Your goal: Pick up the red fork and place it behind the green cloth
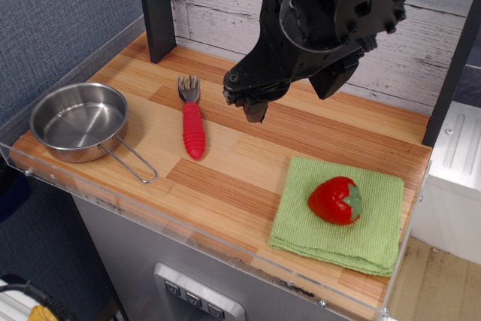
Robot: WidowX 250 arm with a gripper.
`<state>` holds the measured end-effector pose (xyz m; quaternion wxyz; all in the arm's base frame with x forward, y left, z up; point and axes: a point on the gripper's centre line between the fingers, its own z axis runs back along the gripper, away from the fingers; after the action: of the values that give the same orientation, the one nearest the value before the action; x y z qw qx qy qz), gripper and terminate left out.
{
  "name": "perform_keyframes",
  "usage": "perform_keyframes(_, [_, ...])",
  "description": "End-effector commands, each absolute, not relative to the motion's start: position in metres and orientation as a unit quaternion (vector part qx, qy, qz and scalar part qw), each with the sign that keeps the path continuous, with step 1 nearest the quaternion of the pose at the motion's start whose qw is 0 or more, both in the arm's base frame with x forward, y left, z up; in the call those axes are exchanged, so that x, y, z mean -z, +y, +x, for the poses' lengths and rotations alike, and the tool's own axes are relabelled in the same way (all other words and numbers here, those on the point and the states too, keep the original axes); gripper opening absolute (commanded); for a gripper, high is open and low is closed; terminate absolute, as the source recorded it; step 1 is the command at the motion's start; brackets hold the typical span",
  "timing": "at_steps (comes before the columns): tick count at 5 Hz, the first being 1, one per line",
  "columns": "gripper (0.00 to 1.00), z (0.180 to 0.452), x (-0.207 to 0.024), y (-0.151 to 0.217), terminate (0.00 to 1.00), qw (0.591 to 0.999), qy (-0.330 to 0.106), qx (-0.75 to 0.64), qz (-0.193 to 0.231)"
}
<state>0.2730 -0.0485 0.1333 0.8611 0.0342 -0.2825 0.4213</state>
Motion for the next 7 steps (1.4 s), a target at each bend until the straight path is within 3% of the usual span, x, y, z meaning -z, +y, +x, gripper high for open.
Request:
perform_keyframes(1, [1.00, 0.273, -0.133, -0.048, 0.00, 0.861, -0.282, -0.421, 0.034])
perform_keyframes(4, [1.00, 0.288, -0.126, 0.037, 0.00, 0.805, -0.207, -0.553, -0.060])
perform_keyframes(6, [1.00, 0.310, -0.096, 0.078, 0.00, 0.805, -0.186, -0.560, -0.065])
perform_keyframes(7, [1.00, 0.326, -0.085, 0.078, 0.00, 0.811, -0.185, -0.552, -0.052])
